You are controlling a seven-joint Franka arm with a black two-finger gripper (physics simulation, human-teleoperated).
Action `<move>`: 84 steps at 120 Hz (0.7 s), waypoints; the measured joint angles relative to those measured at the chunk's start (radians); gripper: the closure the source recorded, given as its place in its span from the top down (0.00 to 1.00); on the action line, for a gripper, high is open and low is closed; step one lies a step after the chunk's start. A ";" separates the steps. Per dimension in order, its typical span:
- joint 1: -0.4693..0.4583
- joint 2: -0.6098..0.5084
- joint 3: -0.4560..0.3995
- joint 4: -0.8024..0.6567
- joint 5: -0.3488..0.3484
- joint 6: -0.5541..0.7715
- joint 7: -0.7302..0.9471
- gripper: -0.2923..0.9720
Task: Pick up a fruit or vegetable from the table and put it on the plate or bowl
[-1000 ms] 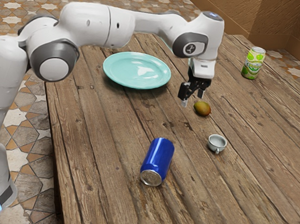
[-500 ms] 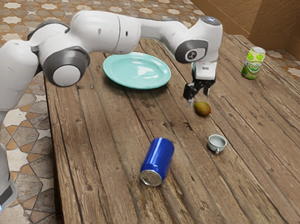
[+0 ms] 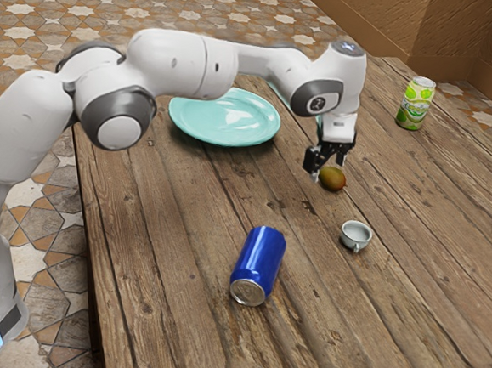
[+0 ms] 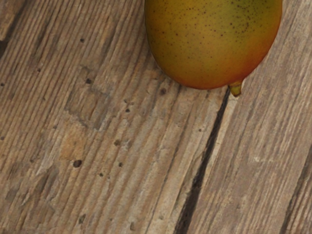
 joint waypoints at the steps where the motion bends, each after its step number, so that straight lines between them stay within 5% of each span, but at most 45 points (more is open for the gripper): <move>1: 0.000 0.002 -0.001 0.001 0.000 0.000 0.000 0.77; 74: 0.019 0.045 -0.017 0.020 -0.008 0.028 0.007 0.77; 84: 0.019 0.056 -0.017 0.019 -0.009 0.043 0.006 0.70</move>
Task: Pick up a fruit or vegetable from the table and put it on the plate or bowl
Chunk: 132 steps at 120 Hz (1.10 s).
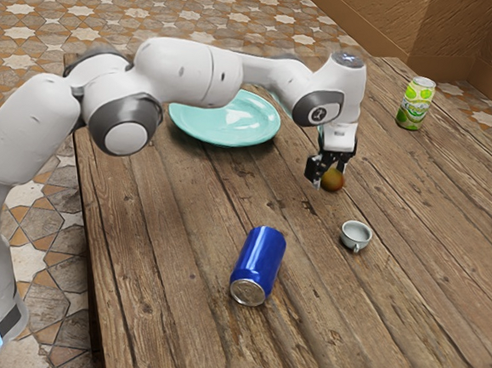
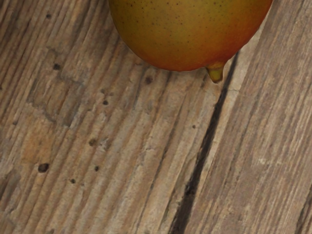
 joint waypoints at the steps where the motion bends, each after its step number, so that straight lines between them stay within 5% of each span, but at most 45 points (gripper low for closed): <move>1: 0.000 0.001 0.000 0.000 0.000 0.002 0.000 0.69; 15: 0.000 0.010 0.000 0.000 0.000 0.024 -0.003 0.53; 33: -0.002 0.011 0.000 0.000 0.000 0.043 -0.007 0.48; 57: -0.007 -0.052 0.038 -0.005 0.002 0.030 -0.010 0.46; 91: 0.031 -0.339 0.276 -0.162 0.014 -0.134 -0.010 0.47; 132: 0.097 -0.466 0.296 -0.356 0.081 -0.227 -0.010 0.46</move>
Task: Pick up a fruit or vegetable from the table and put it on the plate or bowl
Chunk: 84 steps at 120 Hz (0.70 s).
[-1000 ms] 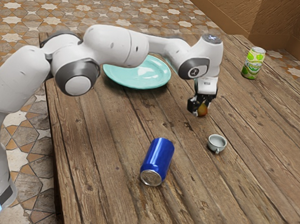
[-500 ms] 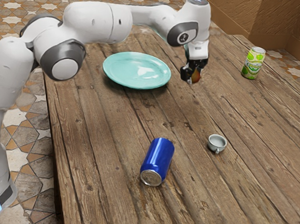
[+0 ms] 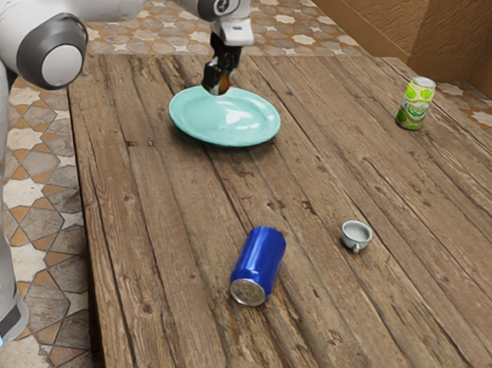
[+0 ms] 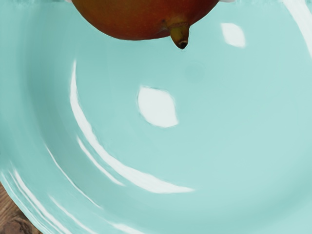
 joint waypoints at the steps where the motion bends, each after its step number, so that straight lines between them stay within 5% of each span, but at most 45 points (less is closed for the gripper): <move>1: 0.001 0.000 0.000 0.000 0.001 -0.001 0.000 0.46; 53: 0.015 0.009 -0.014 0.000 0.006 0.028 -0.003 0.47; 84: 0.012 0.041 -0.031 0.009 0.004 0.057 -0.004 0.71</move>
